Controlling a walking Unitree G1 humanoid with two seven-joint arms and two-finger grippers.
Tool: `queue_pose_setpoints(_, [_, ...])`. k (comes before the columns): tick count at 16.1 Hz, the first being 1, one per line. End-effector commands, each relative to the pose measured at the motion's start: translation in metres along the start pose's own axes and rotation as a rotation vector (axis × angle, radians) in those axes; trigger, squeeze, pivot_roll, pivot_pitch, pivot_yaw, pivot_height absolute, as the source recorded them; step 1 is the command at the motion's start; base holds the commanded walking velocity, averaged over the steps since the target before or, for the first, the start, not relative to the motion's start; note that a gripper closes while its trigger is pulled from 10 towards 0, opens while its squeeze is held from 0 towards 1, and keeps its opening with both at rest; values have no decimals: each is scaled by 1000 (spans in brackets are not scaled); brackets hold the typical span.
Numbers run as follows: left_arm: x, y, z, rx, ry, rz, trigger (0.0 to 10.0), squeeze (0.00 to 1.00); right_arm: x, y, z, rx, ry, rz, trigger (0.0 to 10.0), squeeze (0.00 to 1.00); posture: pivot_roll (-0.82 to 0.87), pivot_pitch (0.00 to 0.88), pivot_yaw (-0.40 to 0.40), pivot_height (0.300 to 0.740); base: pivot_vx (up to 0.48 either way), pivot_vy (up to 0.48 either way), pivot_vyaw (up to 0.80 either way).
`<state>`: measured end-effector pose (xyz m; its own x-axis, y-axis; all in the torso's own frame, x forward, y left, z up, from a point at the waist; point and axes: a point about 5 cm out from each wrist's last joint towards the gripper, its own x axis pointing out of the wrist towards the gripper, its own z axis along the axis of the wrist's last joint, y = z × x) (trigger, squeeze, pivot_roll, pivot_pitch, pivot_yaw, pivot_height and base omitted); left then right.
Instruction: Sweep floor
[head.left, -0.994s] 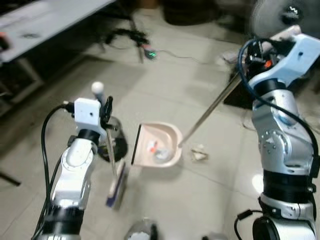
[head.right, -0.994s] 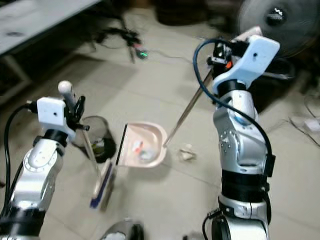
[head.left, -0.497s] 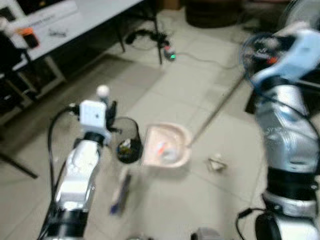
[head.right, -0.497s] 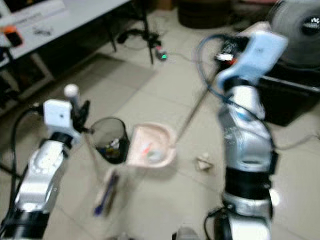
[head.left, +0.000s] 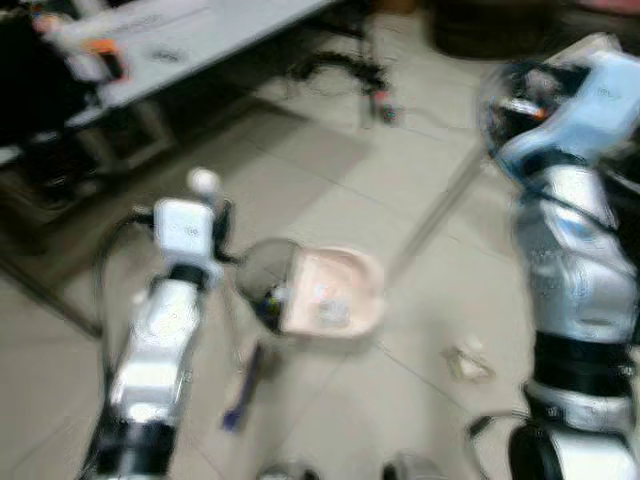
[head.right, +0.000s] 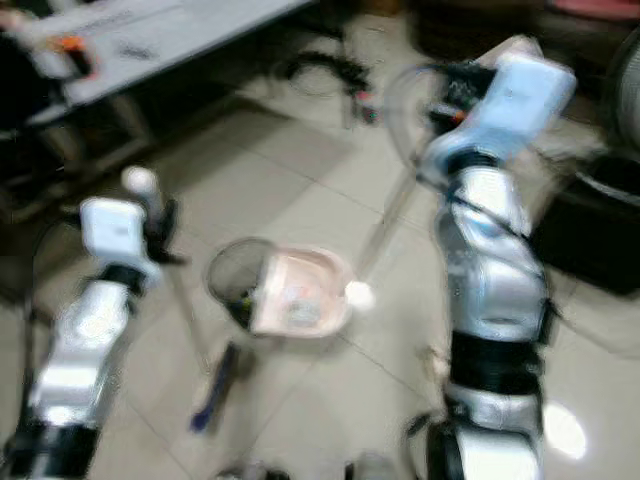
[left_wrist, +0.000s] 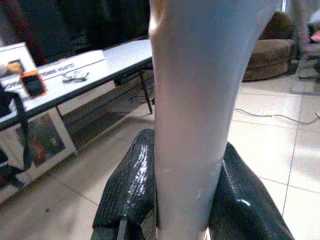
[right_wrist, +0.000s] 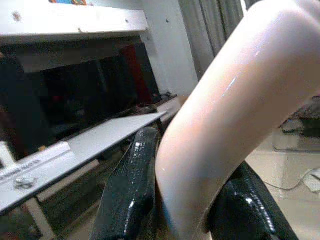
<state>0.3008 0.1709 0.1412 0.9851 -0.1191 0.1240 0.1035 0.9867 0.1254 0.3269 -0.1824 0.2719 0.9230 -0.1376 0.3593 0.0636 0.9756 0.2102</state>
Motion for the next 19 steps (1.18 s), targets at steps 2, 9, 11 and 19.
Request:
queue_pose_setpoints(2, [-1,10,7,28,-23,27,10000,0,2,10,15,43,-71,14,10000,0,-22,82,83,740,446,0,0])
queue_pose_setpoints(9, [-1,8,4,18,-11,22,10000,0,1,-13,18,37,-86,-98,10000,0,-28,85,80,740,447,0,0])
queue_pose_setpoints(11, [-2,9,3,17,-8,23,10000,0,0,-18,18,42,-89,-119,10000,0,-28,83,80,740,448,0,0])
queue_pose_setpoints(19, [-3,11,2,11,-7,46,10000,0,-1,-21,17,39,-99,-135,10000,0,-25,72,80,740,276,0,0])
